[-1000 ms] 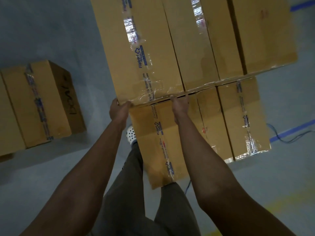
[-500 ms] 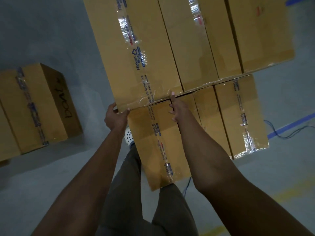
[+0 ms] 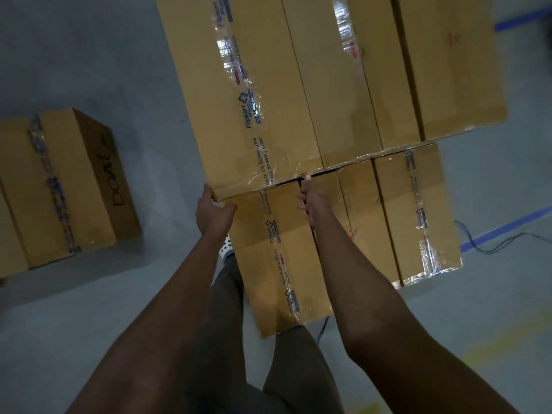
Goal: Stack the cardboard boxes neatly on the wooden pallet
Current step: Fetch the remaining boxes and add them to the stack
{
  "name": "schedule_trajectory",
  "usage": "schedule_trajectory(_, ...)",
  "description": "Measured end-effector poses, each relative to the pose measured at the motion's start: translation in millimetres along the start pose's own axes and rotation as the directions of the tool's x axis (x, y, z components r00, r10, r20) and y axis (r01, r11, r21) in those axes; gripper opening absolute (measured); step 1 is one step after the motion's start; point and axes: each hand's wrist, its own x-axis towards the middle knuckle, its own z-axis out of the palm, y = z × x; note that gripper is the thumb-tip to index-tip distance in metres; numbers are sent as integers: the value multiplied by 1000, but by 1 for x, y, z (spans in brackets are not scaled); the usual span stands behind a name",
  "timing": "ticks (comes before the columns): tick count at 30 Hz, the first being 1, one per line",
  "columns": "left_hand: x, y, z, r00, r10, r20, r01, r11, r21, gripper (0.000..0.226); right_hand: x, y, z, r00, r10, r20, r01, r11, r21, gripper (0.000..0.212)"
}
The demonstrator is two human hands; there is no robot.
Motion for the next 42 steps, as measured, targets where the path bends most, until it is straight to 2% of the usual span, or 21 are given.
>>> schedule_trajectory(6,-17,1,-14,990,-27,142,30,999,-12,94,-54,61,-12,998,-4,59,5,1000,-24,45)
schedule_trajectory(9,-49,-1,-21,993,-1,116,8,998,-57,86,-86,97,-18,992,-1,127,17,992,-128,31)
schedule_trajectory(12,-88,-20,-24,997,-2,73,10,994,-109,85,-117,124,-27,979,-21,205,57,983,-175,29)
schedule_trajectory(17,-193,-60,-35,997,66,29,-56,960,-274,79,-168,158,-56,928,-169,332,244,950,-197,25)
schedule_trajectory(20,-259,-102,-47,996,84,1,-79,937,-340,71,-193,181,-81,894,-195,403,318,911,-263,27)
schedule_trajectory(25,-328,-168,-74,991,5,-135,-63,900,-430,55,-220,195,-93,900,-228,371,343,896,-282,31)
schedule_trajectory(29,-358,-205,-109,974,-34,-222,-82,868,-491,49,-258,208,-61,847,-253,467,406,875,-263,34)
schedule_trajectory(34,-368,-247,-165,966,-40,-256,-113,824,-556,44,-308,242,-6,781,-248,573,485,819,-307,29)
schedule_trajectory(38,-359,-292,-226,956,-73,-286,-108,815,-569,43,-330,275,63,787,-251,564,495,803,-333,29)
schedule_trajectory(42,-349,-351,-313,925,-124,-358,-120,801,-586,35,-366,319,163,795,-234,560,481,806,-345,27)
